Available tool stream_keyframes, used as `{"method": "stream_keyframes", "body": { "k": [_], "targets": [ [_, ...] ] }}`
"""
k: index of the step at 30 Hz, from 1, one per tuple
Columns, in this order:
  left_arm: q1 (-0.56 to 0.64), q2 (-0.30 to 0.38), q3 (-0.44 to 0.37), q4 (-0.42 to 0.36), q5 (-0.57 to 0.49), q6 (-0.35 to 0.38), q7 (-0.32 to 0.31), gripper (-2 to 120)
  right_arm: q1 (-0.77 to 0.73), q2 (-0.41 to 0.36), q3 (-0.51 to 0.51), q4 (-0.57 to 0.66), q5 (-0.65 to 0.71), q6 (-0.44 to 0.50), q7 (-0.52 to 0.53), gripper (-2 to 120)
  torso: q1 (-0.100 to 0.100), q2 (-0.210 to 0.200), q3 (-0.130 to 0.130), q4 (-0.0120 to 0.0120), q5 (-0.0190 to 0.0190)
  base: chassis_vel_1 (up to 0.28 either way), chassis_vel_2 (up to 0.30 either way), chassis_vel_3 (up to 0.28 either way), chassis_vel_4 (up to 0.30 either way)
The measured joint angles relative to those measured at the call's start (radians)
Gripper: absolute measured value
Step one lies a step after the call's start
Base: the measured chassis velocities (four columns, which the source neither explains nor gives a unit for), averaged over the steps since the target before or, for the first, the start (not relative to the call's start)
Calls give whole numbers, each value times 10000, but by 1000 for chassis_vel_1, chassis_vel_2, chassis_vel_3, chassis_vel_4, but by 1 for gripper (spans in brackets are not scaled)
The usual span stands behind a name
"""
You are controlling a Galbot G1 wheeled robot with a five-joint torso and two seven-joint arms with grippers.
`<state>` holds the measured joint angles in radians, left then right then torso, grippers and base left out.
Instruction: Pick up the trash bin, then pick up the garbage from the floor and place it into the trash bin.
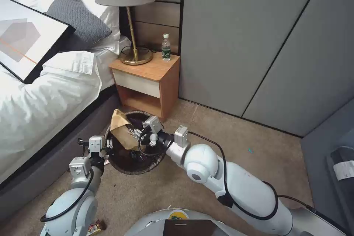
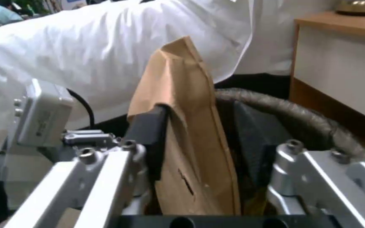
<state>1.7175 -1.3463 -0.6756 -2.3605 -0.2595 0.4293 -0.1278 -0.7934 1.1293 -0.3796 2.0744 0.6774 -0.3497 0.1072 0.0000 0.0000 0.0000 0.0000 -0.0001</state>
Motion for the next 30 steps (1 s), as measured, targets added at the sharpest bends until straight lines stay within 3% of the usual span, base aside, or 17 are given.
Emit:
{"method": "stream_keyframes", "body": {
  "k": [5, 7, 10, 15, 17, 30],
  "targets": [
    [-11, 18, -4, 0, -19, 0, 0, 0, 24, 126, -110, -140, -116, 29, 32, 58, 0, 0, 0, 1, 0, 0, 0, 0, 0],
    [-11, 20, -5, 2, -20, 0, 0, 0, 25, 127, -114, -142, -118, 30, 33, 59, 0, 0, 0, 1, 0, 0, 0, 0, 0],
    [-25, 33, -20, 40, -36, 0, 0, 0, 27, 150, -164, -163, -265, 60, 36, 77, 0, 0, 0, 1, 1, 0, 0, 0, 0],
    [-37, 35, -21, 59, -45, -1, 0, 0, 10, 145, -163, -163, -293, 73, 37, 86, 0, 0, 0, 0, 1, 0, 0, 0, 0],
    [-53, 37, -21, 85, -51, -5, 0, 0, -3, 132, -121, -162, -299, 82, 49, 97, 0, 0, 0, 0, 1, 0, 0, 0, 0],
    [-80, 52, 0, 122, -65, -10, 8, 0, -18, 89, 70, -163, -292, 87, 106, 100, 0, 0, 0, 0, 1, 0, 0, 0, 0]
  ]
}}
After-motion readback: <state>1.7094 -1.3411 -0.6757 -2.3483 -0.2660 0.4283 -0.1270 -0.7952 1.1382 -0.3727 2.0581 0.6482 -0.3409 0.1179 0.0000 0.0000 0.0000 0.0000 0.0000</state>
